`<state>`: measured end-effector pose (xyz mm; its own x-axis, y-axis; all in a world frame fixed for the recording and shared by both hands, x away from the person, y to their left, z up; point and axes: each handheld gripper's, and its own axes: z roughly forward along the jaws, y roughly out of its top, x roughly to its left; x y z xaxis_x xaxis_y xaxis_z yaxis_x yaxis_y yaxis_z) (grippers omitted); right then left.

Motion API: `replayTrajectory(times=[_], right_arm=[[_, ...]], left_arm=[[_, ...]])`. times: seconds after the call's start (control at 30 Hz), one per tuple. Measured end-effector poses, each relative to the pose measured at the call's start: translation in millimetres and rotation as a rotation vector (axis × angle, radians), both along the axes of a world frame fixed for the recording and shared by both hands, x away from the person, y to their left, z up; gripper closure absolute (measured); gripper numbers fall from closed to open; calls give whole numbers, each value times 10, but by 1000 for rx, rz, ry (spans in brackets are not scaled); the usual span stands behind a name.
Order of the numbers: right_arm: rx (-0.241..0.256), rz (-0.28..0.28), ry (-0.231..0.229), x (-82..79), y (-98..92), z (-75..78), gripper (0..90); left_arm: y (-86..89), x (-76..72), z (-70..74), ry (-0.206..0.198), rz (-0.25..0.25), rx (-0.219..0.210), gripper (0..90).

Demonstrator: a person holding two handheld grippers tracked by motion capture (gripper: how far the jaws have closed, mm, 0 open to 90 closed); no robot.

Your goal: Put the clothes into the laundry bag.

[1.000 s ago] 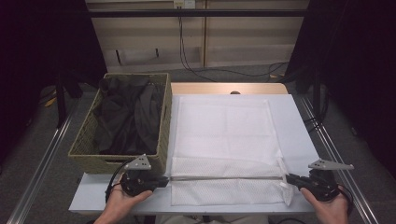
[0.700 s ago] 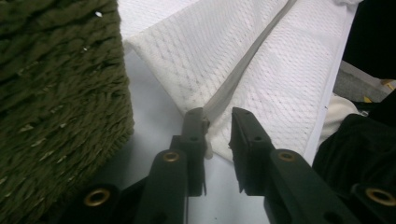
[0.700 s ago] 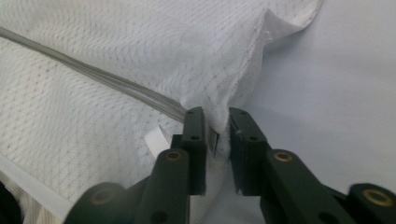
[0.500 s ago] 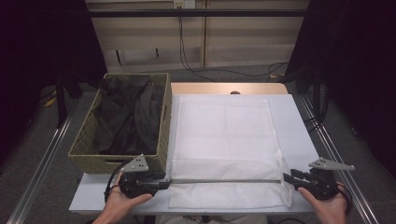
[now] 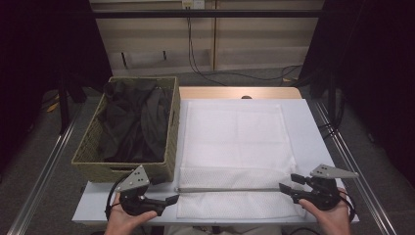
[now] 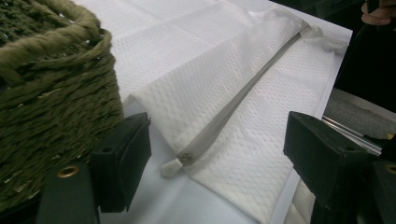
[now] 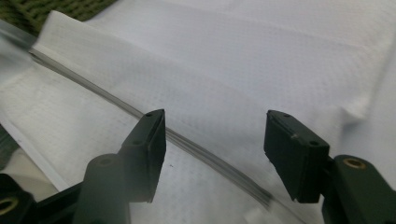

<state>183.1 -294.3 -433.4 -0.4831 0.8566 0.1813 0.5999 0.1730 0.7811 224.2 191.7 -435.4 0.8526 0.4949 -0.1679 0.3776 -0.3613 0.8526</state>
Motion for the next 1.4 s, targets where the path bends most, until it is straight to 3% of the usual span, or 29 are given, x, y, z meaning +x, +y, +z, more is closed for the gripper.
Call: replayTrajectory(times=[0.1, 0.17, 0.2, 0.33, 0.5, 0.57, 0.63, 0.7, 0.9, 1.17, 1.3, 1.4], right_arm=[[-21, 60, -12, 68, 155, 31, 388], [-27, 85, -16, 118, 257, 27, 387], [-32, 97, -14, 134, 294, 21, 382], [-30, 142, 23, 243, 491, -46, 377], [-37, 214, 50, 391, 685, -112, 408], [-32, 234, 55, 418, 758, -130, 406], [-27, 266, 52, 451, 819, -158, 419], [-39, 287, 40, 484, 878, -182, 420], [-98, 373, 75, 650, 1081, -306, 411], [-144, 416, 107, 802, 1226, -432, 395], [-198, 435, 75, 765, 1246, -433, 397], [-199, 425, 76, 779, 1230, -428, 485]], left_arm=[[-6, 5, -7, -3, -10, 13, 210], [-4, -20, -21, -27, -33, 9, 328], [-17, -33, -26, -53, -30, 24, 346], [-40, -8, -21, -37, -16, -1, 239], [-78, -19, -6, -58, -8, 3, 216], [-94, -2, -14, -66, -31, 2, 213], [-88, 33, -17, -53, -33, -4, 203], [-86, 38, -16, -54, -19, 2, 201], [-54, -6, -6, -60, -14, 4, 195], [-77, -6, -20, -44, -25, 18, 223], [-67, -12, -6, -51, -30, 16, 208], [-57, -12, 9, -53, -16, 11, 195]])
